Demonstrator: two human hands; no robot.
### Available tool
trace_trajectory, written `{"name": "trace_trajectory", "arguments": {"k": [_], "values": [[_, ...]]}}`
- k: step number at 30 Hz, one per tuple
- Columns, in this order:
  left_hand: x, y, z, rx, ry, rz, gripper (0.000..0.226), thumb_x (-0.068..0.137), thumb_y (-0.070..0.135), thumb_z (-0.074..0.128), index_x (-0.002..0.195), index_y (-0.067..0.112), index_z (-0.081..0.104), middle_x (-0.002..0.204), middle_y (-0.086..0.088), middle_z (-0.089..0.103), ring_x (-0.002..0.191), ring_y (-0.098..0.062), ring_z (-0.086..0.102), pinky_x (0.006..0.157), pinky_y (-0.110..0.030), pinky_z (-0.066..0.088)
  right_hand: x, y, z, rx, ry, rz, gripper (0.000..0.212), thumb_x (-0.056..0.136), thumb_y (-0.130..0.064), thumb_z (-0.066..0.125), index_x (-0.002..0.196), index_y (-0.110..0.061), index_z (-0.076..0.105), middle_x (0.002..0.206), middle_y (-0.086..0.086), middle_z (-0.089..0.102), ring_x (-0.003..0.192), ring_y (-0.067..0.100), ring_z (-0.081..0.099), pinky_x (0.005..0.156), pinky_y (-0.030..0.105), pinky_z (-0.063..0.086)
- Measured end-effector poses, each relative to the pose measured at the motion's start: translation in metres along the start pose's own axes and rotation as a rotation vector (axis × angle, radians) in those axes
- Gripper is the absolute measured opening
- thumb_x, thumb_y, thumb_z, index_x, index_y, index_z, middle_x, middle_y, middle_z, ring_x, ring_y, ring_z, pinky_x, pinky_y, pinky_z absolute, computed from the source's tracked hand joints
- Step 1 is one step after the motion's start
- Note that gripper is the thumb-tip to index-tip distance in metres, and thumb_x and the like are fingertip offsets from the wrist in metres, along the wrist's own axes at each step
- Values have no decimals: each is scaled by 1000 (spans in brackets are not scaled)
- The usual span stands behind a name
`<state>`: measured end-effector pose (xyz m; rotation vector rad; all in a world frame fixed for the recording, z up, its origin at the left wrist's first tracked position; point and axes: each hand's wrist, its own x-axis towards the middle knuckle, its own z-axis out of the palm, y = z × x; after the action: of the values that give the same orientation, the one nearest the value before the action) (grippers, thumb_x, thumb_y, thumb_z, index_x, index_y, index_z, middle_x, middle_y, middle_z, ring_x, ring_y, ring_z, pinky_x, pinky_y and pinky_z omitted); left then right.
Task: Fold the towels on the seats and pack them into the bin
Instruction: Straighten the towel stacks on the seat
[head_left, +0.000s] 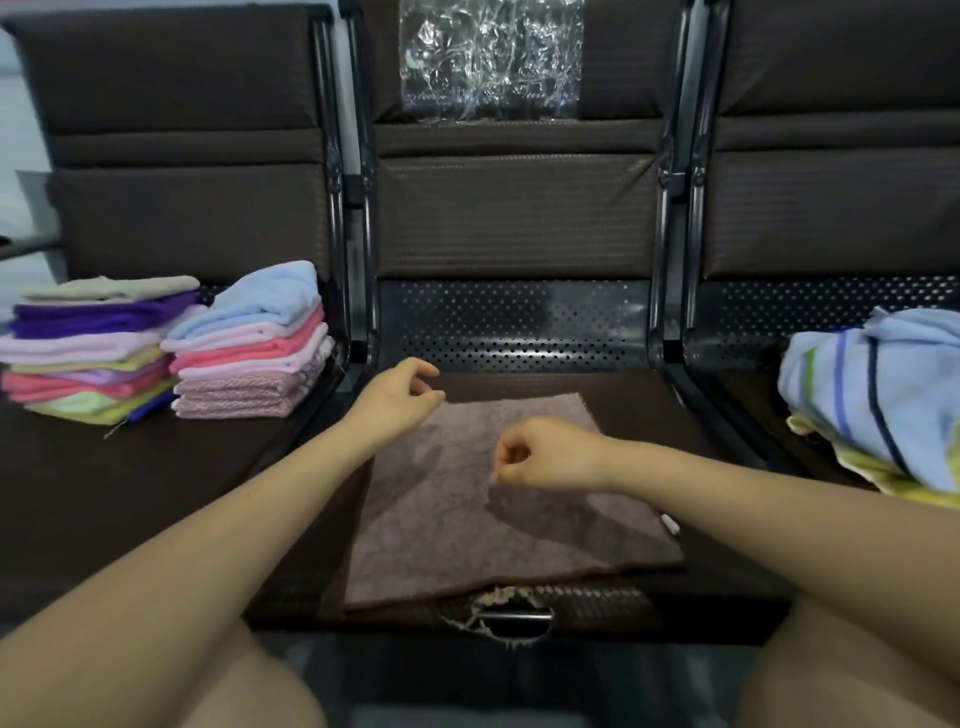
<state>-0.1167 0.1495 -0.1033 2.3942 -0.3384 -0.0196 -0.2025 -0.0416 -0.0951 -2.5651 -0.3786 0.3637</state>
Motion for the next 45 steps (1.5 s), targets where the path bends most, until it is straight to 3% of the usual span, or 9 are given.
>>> {"name": "trace_trajectory", "arguments": {"k": [5, 8, 11, 15, 19, 24, 34, 38, 45], "values": [[-60, 9, 7, 5, -116, 131, 15, 92, 27, 59, 107, 28, 58, 89, 10, 58, 77, -2, 56, 68, -17, 44, -26, -7, 15, 246, -137, -35, 14, 84, -28, 73, 85, -17, 64, 74, -4, 64, 67, 8, 57, 66, 27, 49], [-91, 7, 16, 0, -240, 163, 4, 91, 27, 61, 95, 28, 59, 82, 8, 61, 69, -4, 59, 67, -22, 50, -38, 1, 23, -83, -207, -183, 31, 76, -37, 78, 99, -23, 61, 92, -7, 57, 81, 8, 51, 77, 30, 46], [-112, 3, 22, 120, -313, 249, 10, 86, 38, 65, 84, 31, 58, 72, 10, 59, 67, -4, 54, 69, -29, 47, -42, 1, 28, -314, -174, -312, 36, 77, -37, 76, 106, -24, 59, 94, -10, 45, 83, 5, 42, 72, 23, 36], [-118, 2, 26, 301, -353, 372, 32, 74, 63, 60, 88, 34, 57, 81, 14, 55, 79, -3, 54, 72, -26, 46, -36, 3, 25, -154, -198, -272, 24, 81, -30, 75, 101, -19, 67, 92, -8, 57, 76, 2, 48, 74, 20, 42], [-111, 1, 25, 341, -399, 471, 23, 85, 47, 63, 99, 30, 59, 90, 14, 52, 84, -3, 50, 76, -26, 44, -27, 16, 20, -89, -187, -203, 6, 87, -15, 64, 90, -16, 69, 88, -7, 65, 74, 0, 53, 77, 20, 46], [-106, -5, 25, 384, -487, 544, 38, 80, 57, 64, 106, 31, 53, 93, 14, 47, 88, -4, 45, 76, -25, 41, -26, 23, 16, -74, -236, -201, 17, 81, -31, 74, 90, -21, 65, 95, -1, 63, 77, 5, 52, 77, 30, 47], [-92, -18, 31, 76, -466, 518, 12, 93, 30, 54, 97, 22, 61, 86, 19, 56, 81, 2, 52, 76, -19, 42, -35, 22, 19, -270, -182, -300, 45, 76, -53, 73, 104, -22, 57, 98, -10, 51, 88, 5, 46, 73, 14, 38], [-83, -19, 31, 130, -330, 400, 12, 101, 19, 39, 96, 26, 47, 89, 5, 58, 84, -14, 54, 79, -35, 44, -27, 22, 12, -346, -100, -255, 22, 91, -37, 60, 102, -18, 59, 100, -1, 60, 92, 15, 55, 82, 31, 44], [-71, -11, 15, 349, -302, 383, 32, 92, 47, 55, 109, 20, 59, 90, 12, 62, 81, -7, 56, 68, -26, 41, -16, 55, -37, -113, -28, -20, 24, 94, -32, 59, 83, -11, 66, 79, 3, 64, 71, 8, 56, 69, 26, 44]]}}
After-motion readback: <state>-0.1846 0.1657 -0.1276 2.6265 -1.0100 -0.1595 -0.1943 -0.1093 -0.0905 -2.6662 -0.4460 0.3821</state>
